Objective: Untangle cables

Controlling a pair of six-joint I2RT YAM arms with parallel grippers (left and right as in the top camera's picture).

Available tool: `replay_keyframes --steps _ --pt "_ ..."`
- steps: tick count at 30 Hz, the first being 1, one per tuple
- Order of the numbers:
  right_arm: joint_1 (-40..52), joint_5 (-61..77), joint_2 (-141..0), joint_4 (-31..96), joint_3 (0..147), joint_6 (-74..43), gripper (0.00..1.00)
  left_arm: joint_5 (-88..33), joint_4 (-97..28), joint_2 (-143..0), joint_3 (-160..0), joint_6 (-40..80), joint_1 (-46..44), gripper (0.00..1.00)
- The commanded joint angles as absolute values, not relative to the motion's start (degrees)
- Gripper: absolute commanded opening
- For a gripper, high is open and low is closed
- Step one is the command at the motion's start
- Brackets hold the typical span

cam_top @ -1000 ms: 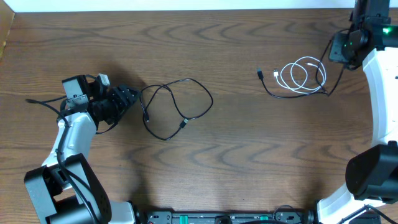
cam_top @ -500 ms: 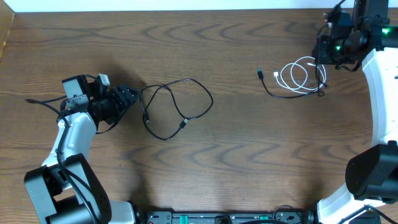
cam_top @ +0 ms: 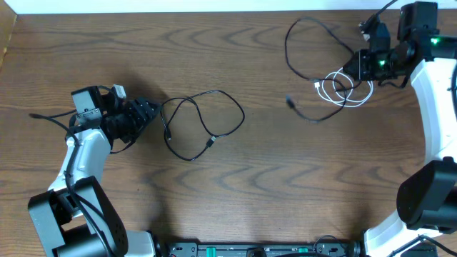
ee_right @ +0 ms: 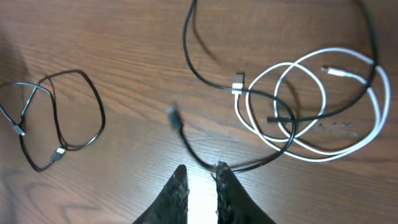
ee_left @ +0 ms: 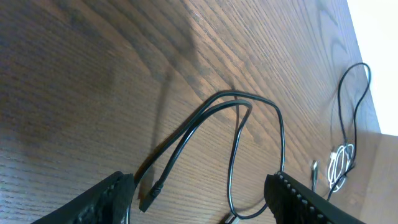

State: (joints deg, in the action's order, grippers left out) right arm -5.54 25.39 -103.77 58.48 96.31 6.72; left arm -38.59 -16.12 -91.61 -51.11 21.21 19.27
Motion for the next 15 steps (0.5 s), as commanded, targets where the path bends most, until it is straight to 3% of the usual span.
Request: replay_keyframes --steps 1,6,8,10,11,13,14,15 --pt "-5.4 29.3 -103.3 57.1 93.6 7.3 0.12 -37.9 -16.2 -91.5 -50.7 21.7 19.1 0.72" --pt "-3.5 34.7 -103.3 53.1 88.9 7.3 0.14 -37.9 -16.2 -91.5 -50.7 21.7 19.1 0.72" --pt "-2.1 36.8 -103.3 50.4 86.4 7.3 0.13 -37.9 -16.2 -91.5 -50.7 21.7 19.1 0.67" --pt "-0.6 38.4 -103.3 47.0 83.7 7.3 0.08 -37.9 -16.2 -91.5 -50.7 21.7 19.1 0.51" --pt "0.3 38.7 -103.3 45.3 82.6 6.7 0.02 -37.9 -16.2 -91.5 -50.7 21.7 19.1 0.4" --pt "3.2 38.7 -103.3 39.6 79.3 2.6 0.01 -37.9 -16.2 -91.5 -50.7 21.7 19.1 0.14" --pt "4.3 38.7 -103.3 37.7 78.3 1.3 0.01 -37.9 -16.2 -91.5 -50.7 21.7 19.1 0.08" --pt "5.6 38.7 -103.3 35.4 77.2 0.1 0.01 -37.9 -16.2 -91.5 -50.7 21.7 19.1 0.08"
